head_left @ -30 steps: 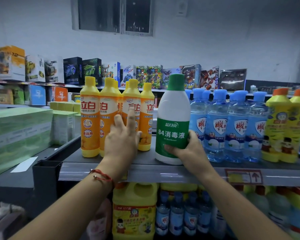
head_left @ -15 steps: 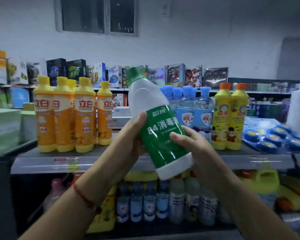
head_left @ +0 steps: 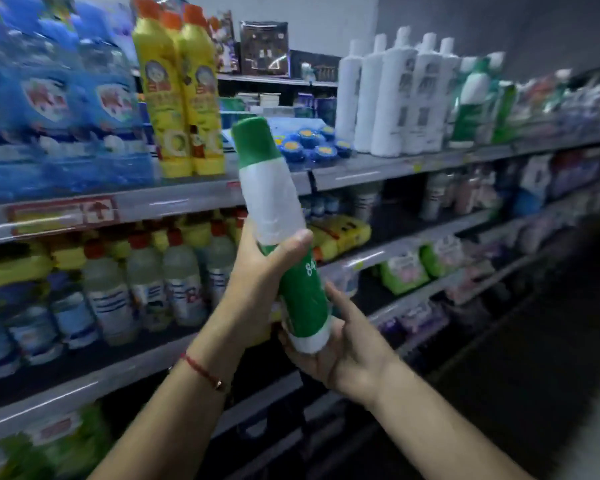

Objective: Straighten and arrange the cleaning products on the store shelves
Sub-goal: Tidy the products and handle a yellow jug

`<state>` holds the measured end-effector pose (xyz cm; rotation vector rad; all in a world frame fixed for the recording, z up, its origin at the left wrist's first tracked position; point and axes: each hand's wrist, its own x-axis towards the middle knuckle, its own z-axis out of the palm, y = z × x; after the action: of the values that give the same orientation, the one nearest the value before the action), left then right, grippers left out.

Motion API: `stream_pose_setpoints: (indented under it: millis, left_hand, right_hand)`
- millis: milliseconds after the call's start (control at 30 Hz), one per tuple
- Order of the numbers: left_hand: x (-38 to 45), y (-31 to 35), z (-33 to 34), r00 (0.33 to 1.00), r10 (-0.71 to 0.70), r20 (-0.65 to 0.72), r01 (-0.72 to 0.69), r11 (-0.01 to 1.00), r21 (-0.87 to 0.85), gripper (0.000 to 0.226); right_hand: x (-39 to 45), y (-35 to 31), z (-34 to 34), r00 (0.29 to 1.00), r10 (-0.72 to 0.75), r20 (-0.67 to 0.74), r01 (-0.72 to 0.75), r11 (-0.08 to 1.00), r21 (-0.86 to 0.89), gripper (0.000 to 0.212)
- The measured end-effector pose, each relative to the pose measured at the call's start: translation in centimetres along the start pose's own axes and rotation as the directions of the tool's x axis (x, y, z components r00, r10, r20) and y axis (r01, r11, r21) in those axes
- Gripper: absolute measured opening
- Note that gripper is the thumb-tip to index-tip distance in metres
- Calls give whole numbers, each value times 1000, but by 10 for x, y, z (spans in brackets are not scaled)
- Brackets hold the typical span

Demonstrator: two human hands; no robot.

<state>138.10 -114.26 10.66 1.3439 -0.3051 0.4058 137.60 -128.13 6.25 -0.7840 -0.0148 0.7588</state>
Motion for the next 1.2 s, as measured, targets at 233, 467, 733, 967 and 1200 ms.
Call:
stream_pose_setpoints:
  millis: [233,467,733,967,1200]
  left_hand:
    - [16,-58,112,813,-129,568,-14,971,240,79]
    - [27,-142,195,838,-270,474,361,926,-112,73]
    - [84,-230,292,500,-669,549,860,308,-408,53]
    - [162,-314,350,397,-749,530,915,371,-161,55]
    - [228,-332,423,653,-497,572,484,854,189,13]
  right_hand:
    - [-43,-26,-72,970,-134,-204,199,918,344,56]
    - [-89,-86,-169,543,-544,-640,680,732,-46,45]
    - [-92,-139,-224,114,-924,-366,146,380,-914,49]
    - [-51,-188,-316,164,-883,-441,20,450,-893,64]
    - [-37,-268,-397,317,-782,-537,171,604,-779,69]
